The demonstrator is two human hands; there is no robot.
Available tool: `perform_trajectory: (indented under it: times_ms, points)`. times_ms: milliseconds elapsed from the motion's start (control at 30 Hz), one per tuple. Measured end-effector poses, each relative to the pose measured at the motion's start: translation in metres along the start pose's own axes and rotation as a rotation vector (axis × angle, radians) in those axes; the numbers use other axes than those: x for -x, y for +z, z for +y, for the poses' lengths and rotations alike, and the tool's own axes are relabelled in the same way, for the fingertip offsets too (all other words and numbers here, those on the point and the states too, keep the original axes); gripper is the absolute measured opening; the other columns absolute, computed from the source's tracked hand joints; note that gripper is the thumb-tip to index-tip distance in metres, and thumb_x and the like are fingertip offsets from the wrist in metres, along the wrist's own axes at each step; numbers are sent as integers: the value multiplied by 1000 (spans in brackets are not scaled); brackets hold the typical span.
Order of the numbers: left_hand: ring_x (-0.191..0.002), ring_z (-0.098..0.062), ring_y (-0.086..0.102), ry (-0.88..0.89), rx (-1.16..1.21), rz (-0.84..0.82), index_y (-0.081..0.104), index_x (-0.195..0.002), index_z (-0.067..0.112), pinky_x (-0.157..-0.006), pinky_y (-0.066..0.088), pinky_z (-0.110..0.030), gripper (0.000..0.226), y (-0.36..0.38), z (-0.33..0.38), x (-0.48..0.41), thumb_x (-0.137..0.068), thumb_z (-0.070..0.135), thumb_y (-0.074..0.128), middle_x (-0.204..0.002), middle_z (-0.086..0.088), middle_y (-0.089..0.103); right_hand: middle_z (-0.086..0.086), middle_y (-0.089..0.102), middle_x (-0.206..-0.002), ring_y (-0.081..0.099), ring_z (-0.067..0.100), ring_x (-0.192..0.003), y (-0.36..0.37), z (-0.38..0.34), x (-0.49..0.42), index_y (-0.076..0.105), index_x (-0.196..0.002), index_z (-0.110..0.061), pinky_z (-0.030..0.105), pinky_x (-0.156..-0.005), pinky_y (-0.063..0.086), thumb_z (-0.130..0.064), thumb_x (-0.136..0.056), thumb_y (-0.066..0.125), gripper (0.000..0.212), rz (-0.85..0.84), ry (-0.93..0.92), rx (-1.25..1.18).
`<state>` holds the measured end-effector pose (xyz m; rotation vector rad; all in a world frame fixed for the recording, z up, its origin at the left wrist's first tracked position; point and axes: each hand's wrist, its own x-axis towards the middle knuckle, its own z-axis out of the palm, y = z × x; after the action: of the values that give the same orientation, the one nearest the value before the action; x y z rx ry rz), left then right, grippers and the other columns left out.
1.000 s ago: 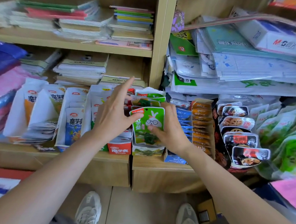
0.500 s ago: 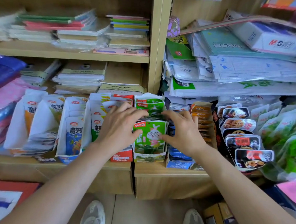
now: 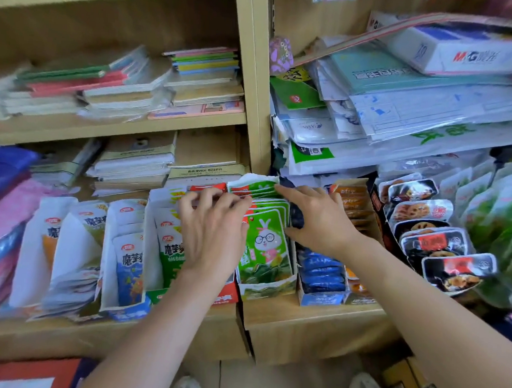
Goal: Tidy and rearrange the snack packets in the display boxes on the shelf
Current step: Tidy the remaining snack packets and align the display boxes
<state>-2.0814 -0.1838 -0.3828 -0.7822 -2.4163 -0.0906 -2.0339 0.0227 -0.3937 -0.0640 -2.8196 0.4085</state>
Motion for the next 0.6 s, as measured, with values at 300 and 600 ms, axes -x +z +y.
perform_trajectory:
  times_ms: [300,600]
  points:
    - [-138,-29,44,186,5,40,57,-139,19,-106,32,-51,50,-4,-3,26,-94,38,64,-145,-3,55,-3,41,-153,40,24,-135,-1,-11,4,44,-148,-30,43,-97,35,-29,-86,73,68,128,-324,-19]
    - [-106,-23,66,375,235,-6,69,-124,12,-90,52,-40,38,-1,10,96,-90,30,72,-117,-4,72,2,45,-148,36,26,-132,3,-23,-8,37,-151,-19,48,-101,32,-51,-87,66,77,59,-246,93]
